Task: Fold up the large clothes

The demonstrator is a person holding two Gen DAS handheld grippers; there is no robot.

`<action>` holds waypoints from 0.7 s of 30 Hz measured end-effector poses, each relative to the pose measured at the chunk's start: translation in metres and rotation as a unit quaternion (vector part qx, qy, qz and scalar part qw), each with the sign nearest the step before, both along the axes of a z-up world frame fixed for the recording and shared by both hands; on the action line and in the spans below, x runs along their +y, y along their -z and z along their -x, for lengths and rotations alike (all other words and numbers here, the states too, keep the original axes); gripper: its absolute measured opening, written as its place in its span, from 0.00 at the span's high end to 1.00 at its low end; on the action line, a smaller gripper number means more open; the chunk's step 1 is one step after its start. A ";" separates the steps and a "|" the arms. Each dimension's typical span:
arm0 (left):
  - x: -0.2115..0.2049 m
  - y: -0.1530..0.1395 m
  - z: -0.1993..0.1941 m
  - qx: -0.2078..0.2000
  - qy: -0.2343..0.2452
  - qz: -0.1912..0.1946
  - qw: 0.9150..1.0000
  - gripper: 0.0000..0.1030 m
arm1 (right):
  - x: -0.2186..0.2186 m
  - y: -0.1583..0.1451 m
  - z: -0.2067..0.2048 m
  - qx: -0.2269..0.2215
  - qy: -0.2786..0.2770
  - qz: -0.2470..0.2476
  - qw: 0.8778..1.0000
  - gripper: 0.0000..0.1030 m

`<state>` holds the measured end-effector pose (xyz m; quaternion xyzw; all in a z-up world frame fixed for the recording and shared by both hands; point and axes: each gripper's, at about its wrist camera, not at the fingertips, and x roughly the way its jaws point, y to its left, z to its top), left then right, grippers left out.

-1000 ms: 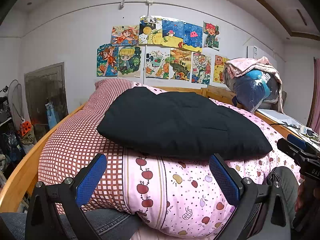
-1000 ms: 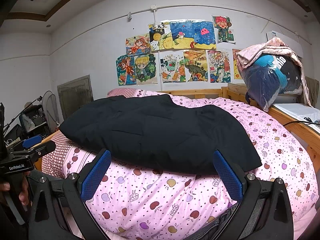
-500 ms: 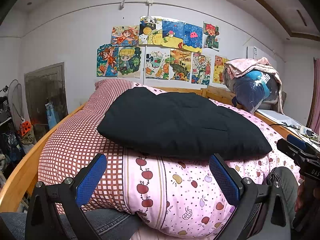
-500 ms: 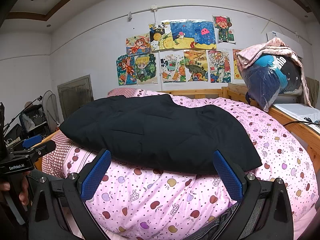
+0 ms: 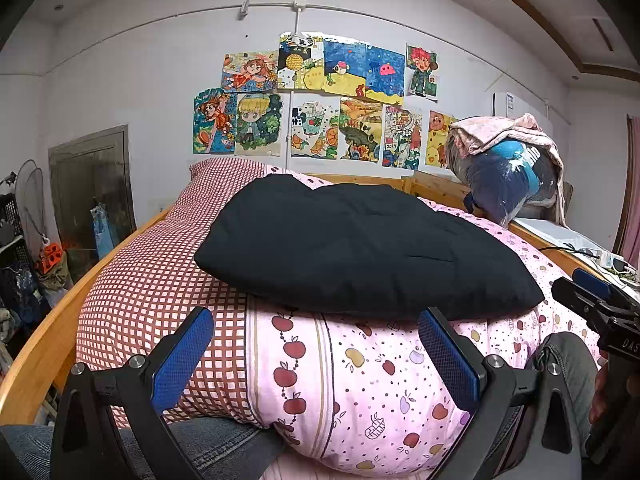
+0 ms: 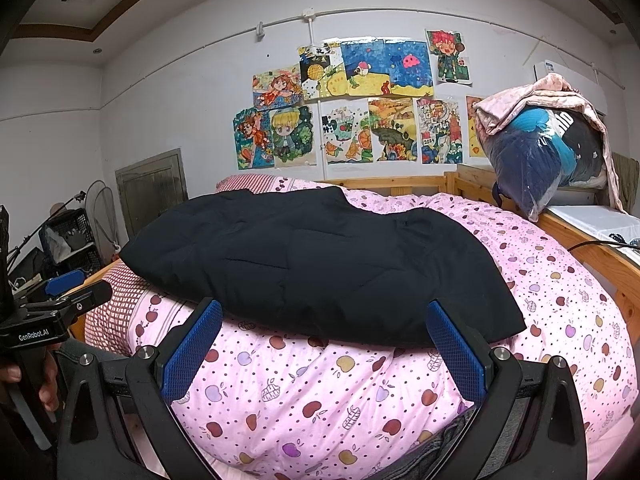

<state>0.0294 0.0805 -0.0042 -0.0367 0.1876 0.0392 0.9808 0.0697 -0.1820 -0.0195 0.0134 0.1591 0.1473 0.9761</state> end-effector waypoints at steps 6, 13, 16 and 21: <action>0.000 -0.001 0.002 -0.005 0.003 0.000 1.000 0.00 | 0.001 0.002 0.001 0.000 0.000 0.000 1.000 0.03; 0.000 -0.003 0.006 -0.014 -0.009 -0.009 1.000 0.00 | 0.002 0.000 0.000 0.001 0.001 0.001 1.000 0.03; -0.003 -0.003 0.007 -0.017 -0.017 -0.021 0.999 0.00 | 0.003 0.000 0.000 0.001 0.001 0.001 1.000 0.03; -0.005 -0.004 0.009 -0.019 -0.015 -0.027 0.999 0.00 | 0.002 0.002 0.000 0.004 0.000 0.003 1.000 0.03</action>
